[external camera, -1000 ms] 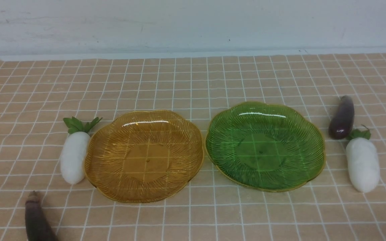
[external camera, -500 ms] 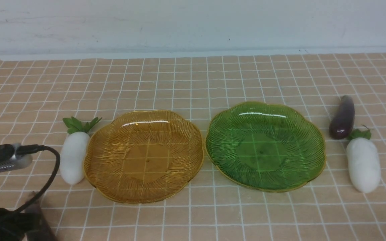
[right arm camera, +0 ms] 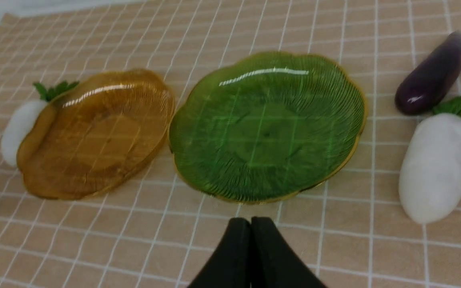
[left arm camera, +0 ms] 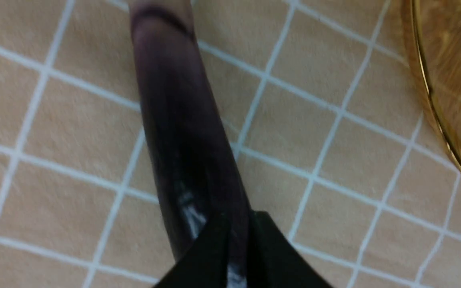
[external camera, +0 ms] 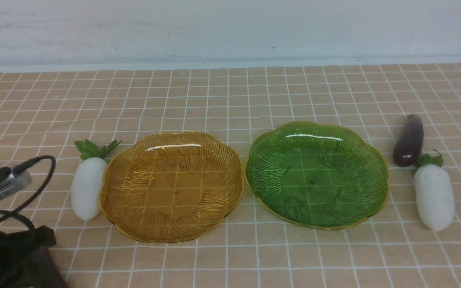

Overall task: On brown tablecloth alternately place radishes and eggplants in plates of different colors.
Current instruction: 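Pick up the eggplant and place it in the yellow plate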

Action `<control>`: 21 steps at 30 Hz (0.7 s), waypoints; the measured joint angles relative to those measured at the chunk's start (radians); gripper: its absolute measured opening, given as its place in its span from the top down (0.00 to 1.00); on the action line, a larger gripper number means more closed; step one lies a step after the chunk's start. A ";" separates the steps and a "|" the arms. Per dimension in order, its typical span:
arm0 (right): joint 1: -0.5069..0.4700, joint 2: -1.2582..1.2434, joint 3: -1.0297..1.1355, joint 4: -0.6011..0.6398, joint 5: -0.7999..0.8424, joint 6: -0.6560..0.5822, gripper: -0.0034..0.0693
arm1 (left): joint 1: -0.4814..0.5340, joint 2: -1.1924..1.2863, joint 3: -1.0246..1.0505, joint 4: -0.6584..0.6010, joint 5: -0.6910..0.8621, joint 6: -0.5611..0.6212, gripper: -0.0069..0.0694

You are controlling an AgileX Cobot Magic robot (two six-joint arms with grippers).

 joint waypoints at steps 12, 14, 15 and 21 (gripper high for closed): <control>0.000 0.007 0.009 0.068 0.008 -0.095 0.97 | 0.002 0.110 -0.003 0.031 -0.055 0.007 0.29; 0.000 0.007 0.009 0.070 0.007 -0.095 0.97 | 0.002 0.147 -0.003 0.010 -0.057 0.010 0.18; 0.000 0.007 0.009 0.070 0.004 -0.096 0.97 | 0.002 0.164 -0.004 0.002 -0.059 0.012 0.15; 0.000 0.007 0.009 0.070 -0.024 -0.107 0.97 | 0.002 0.262 -0.008 -0.005 -0.081 0.026 0.19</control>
